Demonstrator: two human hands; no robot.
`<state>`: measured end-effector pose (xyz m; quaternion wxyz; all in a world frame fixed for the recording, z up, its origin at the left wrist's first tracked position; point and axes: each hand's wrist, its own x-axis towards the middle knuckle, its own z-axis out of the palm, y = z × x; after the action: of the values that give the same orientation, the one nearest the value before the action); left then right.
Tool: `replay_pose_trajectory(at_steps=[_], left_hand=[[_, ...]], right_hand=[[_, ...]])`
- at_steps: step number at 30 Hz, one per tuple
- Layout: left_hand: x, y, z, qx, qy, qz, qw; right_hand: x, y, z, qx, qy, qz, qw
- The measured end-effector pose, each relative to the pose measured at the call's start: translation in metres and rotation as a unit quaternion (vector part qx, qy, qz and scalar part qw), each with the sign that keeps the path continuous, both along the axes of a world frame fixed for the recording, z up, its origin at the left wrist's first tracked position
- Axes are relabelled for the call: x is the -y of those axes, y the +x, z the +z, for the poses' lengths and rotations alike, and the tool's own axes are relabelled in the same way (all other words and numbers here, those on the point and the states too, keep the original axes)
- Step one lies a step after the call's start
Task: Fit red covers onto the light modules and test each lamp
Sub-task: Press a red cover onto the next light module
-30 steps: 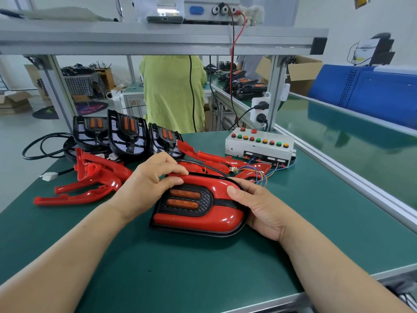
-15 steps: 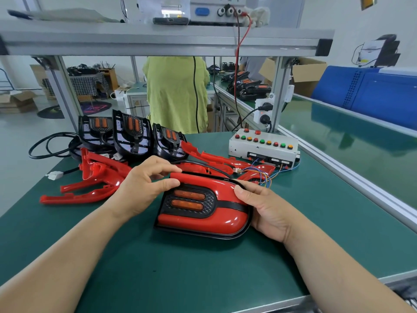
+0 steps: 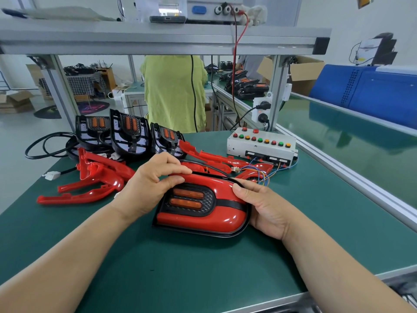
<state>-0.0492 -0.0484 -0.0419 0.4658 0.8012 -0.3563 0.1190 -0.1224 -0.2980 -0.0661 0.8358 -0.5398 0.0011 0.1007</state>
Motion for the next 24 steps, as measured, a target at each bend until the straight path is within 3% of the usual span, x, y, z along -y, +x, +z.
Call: replay_pose_trajectory(at_steps=[11, 18, 21, 24], left_hand=[[0.002, -0.001, -0.004, -0.019, -0.023, 0.012, 0.999], [-0.008, -0.003, 0.012, -0.218, -0.081, 0.103, 0.967], [-0.016, -0.003, 0.01, -0.337, -0.05, 0.038, 0.94], [-0.013, -0.004, 0.007, -0.397, -0.061, -0.005, 0.916]], right_hand=[[-0.001, 0.0, 0.0, 0.005, -0.002, -0.006, 1.0], [0.001, -0.003, 0.001, 0.025, -0.006, 0.001, 1.0], [0.001, -0.003, 0.001, 0.038, -0.008, 0.004, 0.999], [0.001, -0.003, 0.002, 0.044, -0.012, 0.006, 0.999]])
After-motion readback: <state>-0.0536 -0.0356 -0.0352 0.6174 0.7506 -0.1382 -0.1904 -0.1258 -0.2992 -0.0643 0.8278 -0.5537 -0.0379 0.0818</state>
